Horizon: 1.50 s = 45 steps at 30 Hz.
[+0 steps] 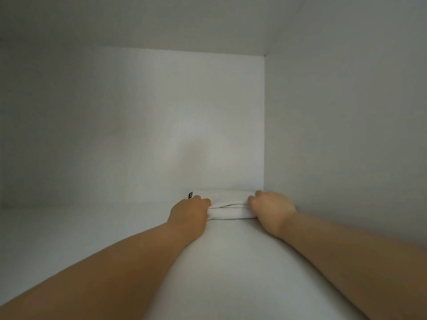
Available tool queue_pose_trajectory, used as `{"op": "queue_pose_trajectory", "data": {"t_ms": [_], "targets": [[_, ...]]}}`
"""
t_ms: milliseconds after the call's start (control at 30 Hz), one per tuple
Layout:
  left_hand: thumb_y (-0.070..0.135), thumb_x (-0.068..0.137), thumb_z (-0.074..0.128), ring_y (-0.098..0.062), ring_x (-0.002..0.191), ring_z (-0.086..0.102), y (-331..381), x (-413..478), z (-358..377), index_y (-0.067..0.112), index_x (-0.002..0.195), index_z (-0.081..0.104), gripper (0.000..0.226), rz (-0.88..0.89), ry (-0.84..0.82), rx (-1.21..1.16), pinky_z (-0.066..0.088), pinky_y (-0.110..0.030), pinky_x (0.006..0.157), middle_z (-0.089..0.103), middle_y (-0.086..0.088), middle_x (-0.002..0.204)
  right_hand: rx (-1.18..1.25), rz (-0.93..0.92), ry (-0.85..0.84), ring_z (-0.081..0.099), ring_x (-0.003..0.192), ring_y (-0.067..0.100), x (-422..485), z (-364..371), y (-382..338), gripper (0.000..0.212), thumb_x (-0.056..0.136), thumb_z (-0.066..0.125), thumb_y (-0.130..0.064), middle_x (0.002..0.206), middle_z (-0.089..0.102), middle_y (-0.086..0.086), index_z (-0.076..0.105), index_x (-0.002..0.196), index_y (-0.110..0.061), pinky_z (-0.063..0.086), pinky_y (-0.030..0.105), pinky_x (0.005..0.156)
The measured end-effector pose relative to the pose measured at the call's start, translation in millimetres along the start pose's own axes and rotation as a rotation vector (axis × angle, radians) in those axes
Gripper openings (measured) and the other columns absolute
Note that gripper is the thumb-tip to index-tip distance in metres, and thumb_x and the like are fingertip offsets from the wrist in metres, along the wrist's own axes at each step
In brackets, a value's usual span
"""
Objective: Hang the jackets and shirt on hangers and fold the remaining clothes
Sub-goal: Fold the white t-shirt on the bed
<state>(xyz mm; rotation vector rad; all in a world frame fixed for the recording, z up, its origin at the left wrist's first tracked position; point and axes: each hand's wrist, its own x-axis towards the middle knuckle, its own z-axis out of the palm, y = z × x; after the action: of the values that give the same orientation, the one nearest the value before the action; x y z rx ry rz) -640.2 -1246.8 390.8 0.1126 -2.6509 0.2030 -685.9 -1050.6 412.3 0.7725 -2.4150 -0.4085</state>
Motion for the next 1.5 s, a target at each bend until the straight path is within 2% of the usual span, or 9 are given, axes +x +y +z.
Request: {"op": "queue_pose_trajectory", "data": {"t_ms": [100, 333, 467, 533, 600, 800, 1167, 1333, 1500], "targets": [[0.019, 0.095, 0.047, -0.026, 0.101, 0.057, 1.7, 2.4, -3.2, 0.013, 0.109, 0.058, 0.019, 0.004, 0.124, 0.021, 0.038, -0.027, 0.074, 0.058, -0.006, 0.110, 0.001, -0.058, -0.015, 0.055, 0.113, 0.030, 3.0, -5.2, -1.9, 0.029, 0.095, 0.038, -0.002, 0.123, 0.053, 0.014, 0.054, 0.119, -0.007, 0.041, 0.036, 0.088], [0.008, 0.090, 0.044, -0.025, 0.102, 0.057, -1.2, 10.9, -4.7, 0.011, 0.103, 0.064, 0.024, 0.026, -0.004, -0.145, 0.034, -0.024, 0.072, 0.063, -0.006, 0.107, -0.033, 0.013, -0.241, 0.052, 0.122, 0.025, 5.9, -14.6, -6.7, 0.031, 0.097, 0.043, -0.009, 0.132, 0.054, 0.010, 0.054, 0.127, -0.008, 0.043, 0.033, 0.095], [0.027, 0.100, 0.032, -0.029, 0.118, 0.049, 10.8, 6.5, 1.7, 0.014, 0.129, 0.046, 0.035, 0.008, -0.141, -0.066, 0.040, -0.032, 0.094, 0.049, -0.009, 0.133, 0.017, 0.024, -0.221, 0.042, 0.128, 0.026, 1.9, -10.5, -12.2, 0.040, 0.096, 0.041, -0.010, 0.138, 0.040, 0.010, 0.039, 0.136, -0.008, 0.039, 0.039, 0.097], [0.034, 0.102, 0.027, -0.033, 0.140, 0.025, 14.4, 3.5, 2.0, 0.020, 0.150, 0.021, 0.050, -0.002, -0.266, -0.055, 0.026, -0.039, 0.113, 0.023, -0.008, 0.155, 0.079, 0.020, -0.202, 0.041, 0.126, 0.028, 3.8, -6.4, -19.6, 0.043, 0.094, 0.041, -0.009, 0.136, 0.038, 0.011, 0.034, 0.136, -0.008, 0.037, 0.040, 0.099], [0.038, 0.102, 0.025, -0.032, 0.147, 0.004, 14.8, 0.3, -1.5, 0.025, 0.153, 0.003, 0.057, -0.004, -0.346, -0.052, 0.013, -0.042, 0.118, 0.002, -0.005, 0.161, 0.131, 0.020, -0.237, 0.040, 0.125, 0.030, 8.3, -4.6, -29.3, 0.045, 0.093, 0.042, -0.009, 0.136, 0.039, 0.013, 0.031, 0.137, -0.007, 0.036, 0.041, 0.101], [0.043, 0.100, 0.037, -0.027, 0.146, 0.014, -3.2, -3.8, -37.4, 0.018, 0.153, 0.003, 0.068, -0.015, -0.435, 0.028, 0.017, -0.041, 0.118, 0.009, -0.006, 0.160, 0.125, -0.038, -0.260, 0.040, 0.129, 0.032, 20.2, -28.0, -43.6, 0.055, 0.092, 0.050, -0.016, 0.140, 0.038, 0.013, 0.026, 0.142, -0.009, 0.037, 0.042, 0.101], [0.029, 0.098, 0.047, -0.027, 0.142, 0.024, -9.1, -116.5, -149.5, 0.019, 0.152, 0.013, 0.065, -0.260, -0.151, 0.043, 0.028, -0.040, 0.113, 0.016, -0.004, 0.158, 0.641, -0.042, -0.001, 0.042, 0.127, 0.031, -19.4, -129.8, -41.0, 0.058, 0.096, 0.045, -0.019, 0.144, 0.034, 0.013, 0.021, 0.148, -0.008, 0.040, 0.040, 0.102], [0.017, 0.095, 0.048, -0.024, 0.143, 0.020, 19.4, -204.2, -194.4, 0.013, 0.151, 0.020, 0.063, -0.200, 0.109, -0.018, 0.024, -0.035, 0.115, 0.021, -0.005, 0.156, 0.779, 0.003, 0.290, 0.033, 0.133, 0.026, -111.0, -163.1, -60.5, 0.059, 0.094, 0.049, -0.019, 0.146, 0.034, 0.009, 0.025, 0.147, -0.012, 0.037, 0.037, 0.102], [0.007, 0.092, 0.046, -0.018, 0.140, 0.026, 38.6, -315.8, -230.6, 0.015, 0.145, 0.036, 0.055, -0.116, 0.371, -0.152, 0.023, -0.027, 0.110, 0.033, -0.002, 0.151, 0.911, -0.024, 0.307, 0.029, 0.138, 0.024, -207.3, -193.3, -90.0, 0.062, 0.093, 0.051, -0.018, 0.151, 0.030, 0.008, 0.024, 0.149, -0.012, 0.031, 0.034, 0.106]]}}
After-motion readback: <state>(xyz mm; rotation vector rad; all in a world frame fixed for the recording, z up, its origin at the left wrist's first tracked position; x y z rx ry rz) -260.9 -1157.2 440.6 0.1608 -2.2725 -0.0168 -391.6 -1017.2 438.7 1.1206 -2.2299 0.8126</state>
